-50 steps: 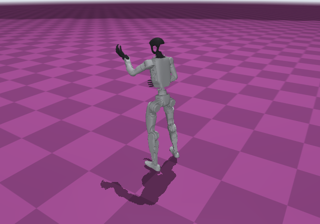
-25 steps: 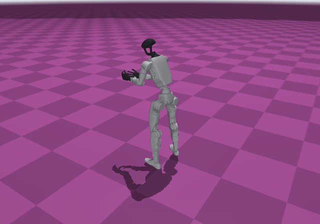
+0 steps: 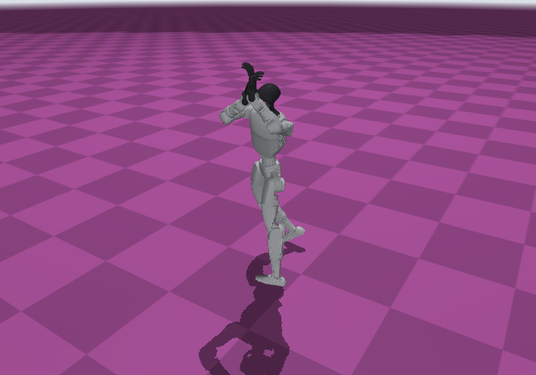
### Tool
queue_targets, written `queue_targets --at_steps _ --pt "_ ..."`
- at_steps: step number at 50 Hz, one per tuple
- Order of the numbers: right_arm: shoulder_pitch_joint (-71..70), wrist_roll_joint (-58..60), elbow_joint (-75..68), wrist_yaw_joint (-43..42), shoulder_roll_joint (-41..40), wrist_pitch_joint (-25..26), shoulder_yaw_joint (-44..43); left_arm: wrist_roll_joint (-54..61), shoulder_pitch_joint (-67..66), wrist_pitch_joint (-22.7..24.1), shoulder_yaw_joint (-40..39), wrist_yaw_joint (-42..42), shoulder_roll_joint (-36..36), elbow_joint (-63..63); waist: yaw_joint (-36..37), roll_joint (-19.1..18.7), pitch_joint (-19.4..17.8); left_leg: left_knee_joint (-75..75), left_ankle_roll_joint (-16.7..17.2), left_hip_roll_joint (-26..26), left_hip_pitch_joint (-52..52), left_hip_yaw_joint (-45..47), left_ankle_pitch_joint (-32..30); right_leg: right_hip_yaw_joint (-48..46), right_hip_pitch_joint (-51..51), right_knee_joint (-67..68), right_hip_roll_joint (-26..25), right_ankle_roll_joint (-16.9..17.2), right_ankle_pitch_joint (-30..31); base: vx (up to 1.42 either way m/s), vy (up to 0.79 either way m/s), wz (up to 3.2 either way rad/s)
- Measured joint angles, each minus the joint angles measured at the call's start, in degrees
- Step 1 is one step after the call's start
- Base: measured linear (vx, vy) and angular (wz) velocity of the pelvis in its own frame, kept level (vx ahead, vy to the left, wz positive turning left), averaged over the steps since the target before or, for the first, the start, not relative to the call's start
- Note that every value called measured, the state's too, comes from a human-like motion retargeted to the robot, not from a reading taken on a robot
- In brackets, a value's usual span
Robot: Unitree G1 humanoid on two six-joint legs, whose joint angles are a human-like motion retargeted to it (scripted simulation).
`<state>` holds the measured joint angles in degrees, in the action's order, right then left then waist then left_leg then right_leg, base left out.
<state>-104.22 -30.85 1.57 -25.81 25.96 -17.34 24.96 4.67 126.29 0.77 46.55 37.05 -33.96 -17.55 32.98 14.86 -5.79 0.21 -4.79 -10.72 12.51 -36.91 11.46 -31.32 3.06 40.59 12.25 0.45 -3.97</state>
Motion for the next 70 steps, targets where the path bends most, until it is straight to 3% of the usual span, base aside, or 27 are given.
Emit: queue_targets --at_steps 5,10,12,15,18,20,21,22,24,26,30,33,34,35,39,43,47,49,52,53,55,58,60,62,65,67,70 --pt "-25.1 11.5 -2.6 7.8 7.4 5.6 17.7 -6.1 1.6 4.3 -14.4 15.9 -2.5 5.7 -2.6 3.9 -1.9 -3.7 0.6 -1.4 -0.5 1.1 0.8 -4.5 -1.5 -15.5 4.8 2.2 -9.6 0.23 -0.31 0.98" --pt "-35.2 20.1 -2.1 16.5 3.2 8.4 31.4 -12.1 -17.3 8.4 -33.1 27.4 1.6 20.9 -6.3 5.6 -0.4 -1.1 1.8 2.4 -6.9 7.0 4.4 -1.3 3.0 -24.2 12.7 7.9 -3.8 0.25 -0.26 -0.85" --pt "-32.9 18.8 -1.8 21.6 -0.3 9.5 32.1 -13.5 -27.3 10.6 -40.7 27.5 6.5 27.1 -8.6 3.4 1.0 3.9 4.0 4.2 -10.9 14.1 7.2 0.7 5.6 -21.4 14.8 8.7 -1.4 0.29 -0.15 -2.51" --pt "-26.6 17.1 -4.0 28.9 -5.3 13.9 31.0 -8.6 -38.3 15.4 -49.5 27.3 15.3 30.5 -15.4 -2.3 3.7 15.0 8.5 6.1 -15.1 28.7 11.4 6.4 9.9 -13.4 16.3 6.6 -3.1 0.28 -0.07 -3.36" --pt "-17.2 18.6 -17.4 27.7 -11.9 21.5 30.0 9.0 -42.8 20.6 -52.7 25.9 21.5 21.6 -26.3 -8.2 4.9 27.8 10.0 7.9 -16.2 41.5 11.6 19.3 14.2 -11.3 14.8 4.6 -6.5 0.28 -0.02 -3.9" --pt "-8.8 21.0 -34.3 22.0 -19.3 27.2 26.9 28.8 -45.4 24.5 -51.8 20.8 22.3 6.8 -33.7 -12.8 4.6 35.5 9.5 8.6 -16.4 48.2 8.7 27.9 15.7 -13.5 12.4 4.8 -7.9 0.31 0.0 -4.07" --pt "-3.3 22.5 -42.7 19.1 -22.8 29.9 22.7 39.8 -46.8 22.7 -50.0 13.8 21.9 -3.9 -36.8 -15.7 3.5 38.7 8.9 8.3 -16.5 50.9 5.8 31.6 16.0 -14.9 10.4 3.4 -8.0 0.33 0.01 -4.09" --pt "2.4 22.9 -49.7 16.4 -25.3 31.9 18.2 49.1 -48.1 19.6 -47.4 6.7 21.7 -14.5 -39.9 -18.6 2.0 41.5 8.4 7.9 -16.6 53.2 2.6 35.1 15.9 -16.6 8.5 2.6 -8.2 0.36 0.02 -4.02" --pt "15.1 15.2 -54.1 13.5 -24.2 32.3 9.1 56.1 -49.3 8.1 -38.1 -6.0 22.7 -33.7 -46.8 -24.2 -2.9 45.7 7.9 7.2 -17.0 56.0 -4.7 40.8 14.3 -21.0 4.5 2.3 -8.6 0.42 0.06 -3.72" --pt "27.8 -1.5 -49.8 12.7 -18.5 29.5 4.6 53.1 -49.7 -0.9 -24.0 -10.9 26.2 -44.9 -56.1 -28.6 -9.1 48.3 7.4 7.2 -16.4 56.1 -12.3 46.0 12.7 -25.7 1.1 0.1 -8.5 0.54 0.11 -3.17" --pt "48.5 -23.1 -32.8 9.3 -8.7 18.0 1.0 40.9 -49.7 -3.3 -0.4 -6.6 34.4 -47.2 -77.7 -30.4 -19.0 50.9 10.4 12.2 -13.0 52.3 -24.7 56.3 11.4 -33.8 -2.4 1.4 -6.3 0.67 0.14 -2.95" --pt "61.4 -26.5 -15.6 9.1 -6.0 12.9 -15.1 20.8 -45.2 -9.6 2.7 -12.4 37.9 -42.0 -85.6 -29.1 -20.9 53.0 12.1 10.9 -11.0 56.4 -18.7 66.2 13.1 -34.2 -6.8 -6.0 -7.8 0.67 0.21 -3.51" --pt "62.9 -25.2 -11.2 8.2 -6.0 10.6 -20.1 17.0 -41.9 -9.5 3.3 -14.7 38.7 -39.5 -86.5 -28.2 -20.3 53.3 11.0 10.9 -10.9 58.7 -14.9 69.3 12.8 -35.5 -6.2 -4.0 -7.4 0.69 0.29 -3.35" --pt "63.3 -23.2 -7.2 6.7 -6.2 7.8 -24.5 14.9 -38.1 -8.2 3.9 -16.5 39.7 -36.8 -87.1 -27.1 -19.2 53.4 9.7 11.4 -11.2 61.0 -10.7 72.2 12.1 -37.4 -4.5 0.6 -6.7 0.68 0.32 -3.02" --pt "59.0 -6.6 14.4 -7.5 -5.5 -2.2 -37.1 3.5 -21.2 -3.8 3.7 -24.4 40.7 -19.7 -83.0 -24.7 -13.2 53.0 6.7 9.5 -9.6 63.9 0.2 81.0 8.9 -43.2 0.4 3.7 -5.4 0.57 0.38 -2.34" --pt "45.6 14.5 28.4 -12.1 7.3 0.3 -42.5 -2.5 -4.2 2.3 -0.8 -18.7 37.7 -1.0 -77.3 -22.8 -5.5 51.4 5.1 3.3 -5.2 62.6 10.1 82.1 6.1 -45.5 6.0 9.5 -6.8 0.48 0.4 -0.77" --pt "31.3 29.8 31.2 -14.6 23.1 3.1 -38.0 -5.3 9.9 8.2 -0.2 -7.2 32.2 9.7 -68.3 -22.1 4.4 43.1 6.7 -6.0 0.4 62.5 14.2 78.4 2.5 -45.4 8.5 12.4 -10.3 0.5 0.35 0.38" --pt "25.7 34.9 29.4 -17.4 26.4 4.1 -35.2 -5.7 15.0 9.8 2.1 -4.0 29.4 11.2 -62.1 -21.3 8.6 36.1 10.6 -9.6 4.5 58.9 8.6 75.4 -0.1 -44.6 7.1 12.1 -12.0 0.51 0.33 0.82" --pt "19.8 39.6 25.6 -22.6 24.9 6.0 -32.7 -2.8 20.5 9.9 7.3 -4.4 27.1 9.4 -51.3 -18.9 12.7 23.9 17.5 -12.4 11.8 49.7 -8.7 68.0 -5.1 -42.6 2.2 8.2 -14.2 0.47 0.38 1.3" --pt "18.4 40.7 23.9 -24.6 23.1 6.7 -32.3 -1.8 21.5 9.6 8.8 -6.7 26.8 7.6 -47.7 -17.8 13.4 19.9 18.8 -13.0 13.9 48.0 -14.1 64.3 -7.1 -41.6 0.3 5.3 -15.9 0.43 0.4 1.87" --pt "15.3 39.1 18.8 -27.2 18.1 6.9 -31.4 0.3 23.0 8.1 10.9 -11.5 27.0 1.6 -40.5 -13.7 13.5 14.3 18.0 -12.5 17.0 48.2 -18.5 56.0 -11.2 -40.0 -2.6 6.7 -16.7 0.44 0.38 2.21" --pt "12.7 17.7 4.9 -22.0 8.9 -1.5 -32.6 3.1 20.7 2.0 13.7 -17.6 30.0 -15.1 -28.8 -6.7 7.0 10.5 9.7 -9.0 16.0 44.6 -15.0 45.0 -18.4 -37.1 -7.0 5.4 -13.3 0.44 0.31 2.55" --pt "14.7 -8.2 -6.5 -9.3 2.4 -8.0 -33.0 4.3 14.5 -4.1 16.5 -18.8 33.3 -30.0 -20.2 -3.3 -0.6 9.9 3.4 -7.3 12.9 42.0 -11.5 38.8 -22.6 -33.4 -10.3 3.4 -8.9 0.37 0.21 2.85" --pt "18.9 -35.5 -21.7 6.1 -1.6 -6.1 -27.2 7.0 4.0 -10.0 17.9 -17.0 35.9 -46.9 -12.7 -2.7 -8.7 10.8 -0.2 -7.7 10.0 46.3 -6.2 32.6 -24.2 -28.5 -13.4 2.2 -2.2 0.33 0.15 3.01" --pt "22.3 -54.2 -44.5 18.9 -5.5 9.6 -5.5 15.4 -14.1 -15.4 15.0 -19.6 30.5 -62.1 -6.4 -5.2 -18.5 15.1 0.8 -11.6 7.5 65.7 3.9 22.2 -23.6 -23.0 -16.9 2.6 7.9 0.35 0.13 3.06" --pt "22.9 -53.7 -52.4 17.6 -11.8 18.0 6.6 27.0 -26.4 -13.6 14.0 -17.6 22.9 -59.8 -4.4 -6.8 -22.4 19.0 3.5 -14.5 8.8 77.0 6.4 17.3 -20.9 -21.5 -18.6 4.7 14.4 0.46 0.13 2.52" --pt "28.7 -51.2 -59.8 7.9 -23.1 16.8 14.2 30.3 -46.3 -5.6 6.0 -7.1 17.3 -51.5 1.9 -8.4 -24.0 25.0 7.6 -16.6 18.1 76.2 5.9 18.0 -12.9 -19.4 -21.2 11.1 24.5 0.56 0.14 1.39"
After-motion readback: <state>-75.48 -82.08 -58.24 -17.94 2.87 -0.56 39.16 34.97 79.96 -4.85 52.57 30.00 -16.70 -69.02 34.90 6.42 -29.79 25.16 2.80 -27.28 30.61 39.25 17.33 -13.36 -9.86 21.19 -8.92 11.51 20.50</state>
